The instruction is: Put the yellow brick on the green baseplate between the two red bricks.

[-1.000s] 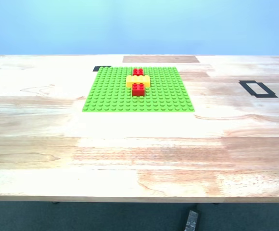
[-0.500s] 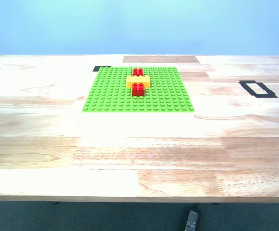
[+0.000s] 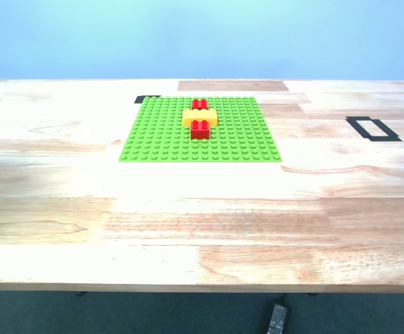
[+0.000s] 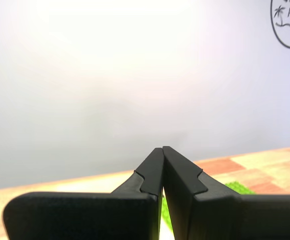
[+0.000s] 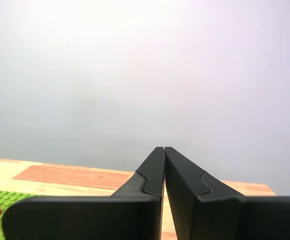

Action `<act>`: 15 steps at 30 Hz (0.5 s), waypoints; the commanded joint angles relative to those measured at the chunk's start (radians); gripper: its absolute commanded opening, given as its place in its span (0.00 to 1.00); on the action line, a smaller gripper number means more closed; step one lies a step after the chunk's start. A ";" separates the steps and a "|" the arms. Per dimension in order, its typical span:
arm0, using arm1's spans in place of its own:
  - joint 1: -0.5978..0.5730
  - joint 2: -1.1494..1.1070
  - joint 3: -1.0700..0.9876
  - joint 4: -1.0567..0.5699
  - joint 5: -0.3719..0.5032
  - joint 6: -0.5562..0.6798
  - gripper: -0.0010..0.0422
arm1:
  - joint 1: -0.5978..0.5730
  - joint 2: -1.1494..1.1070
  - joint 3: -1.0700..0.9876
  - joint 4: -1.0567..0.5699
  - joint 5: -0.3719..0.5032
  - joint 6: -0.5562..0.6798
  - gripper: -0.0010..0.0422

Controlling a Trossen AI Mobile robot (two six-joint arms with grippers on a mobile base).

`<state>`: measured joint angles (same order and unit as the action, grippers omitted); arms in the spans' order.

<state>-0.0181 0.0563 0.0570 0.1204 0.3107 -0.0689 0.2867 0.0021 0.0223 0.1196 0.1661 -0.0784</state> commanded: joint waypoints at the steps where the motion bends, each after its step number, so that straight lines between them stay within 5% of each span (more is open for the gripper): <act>1: 0.000 -0.008 -0.020 -0.011 -0.021 0.007 0.02 | 0.002 0.007 -0.012 -0.013 0.000 -0.006 0.02; 15: 0.000 -0.008 -0.049 -0.043 -0.024 0.047 0.02 | 0.000 0.005 -0.013 -0.023 -0.001 -0.031 0.02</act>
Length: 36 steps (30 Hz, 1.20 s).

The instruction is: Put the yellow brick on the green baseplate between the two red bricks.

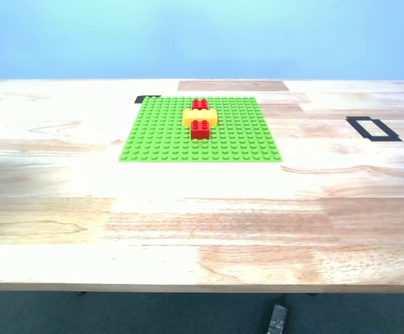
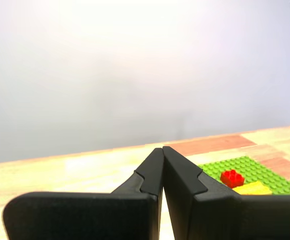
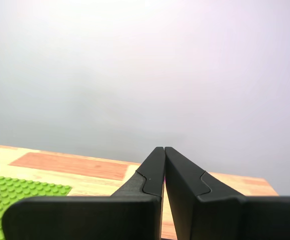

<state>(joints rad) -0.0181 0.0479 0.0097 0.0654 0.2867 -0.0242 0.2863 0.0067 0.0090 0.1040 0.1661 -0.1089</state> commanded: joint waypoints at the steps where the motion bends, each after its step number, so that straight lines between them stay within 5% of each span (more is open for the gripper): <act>1: 0.000 0.000 0.000 0.008 0.000 0.002 0.02 | 0.000 0.002 0.001 -0.011 -0.001 0.000 0.02; 36: 0.001 0.002 0.003 -0.021 0.001 0.002 0.02 | 0.000 0.001 0.001 -0.061 -0.005 0.000 0.02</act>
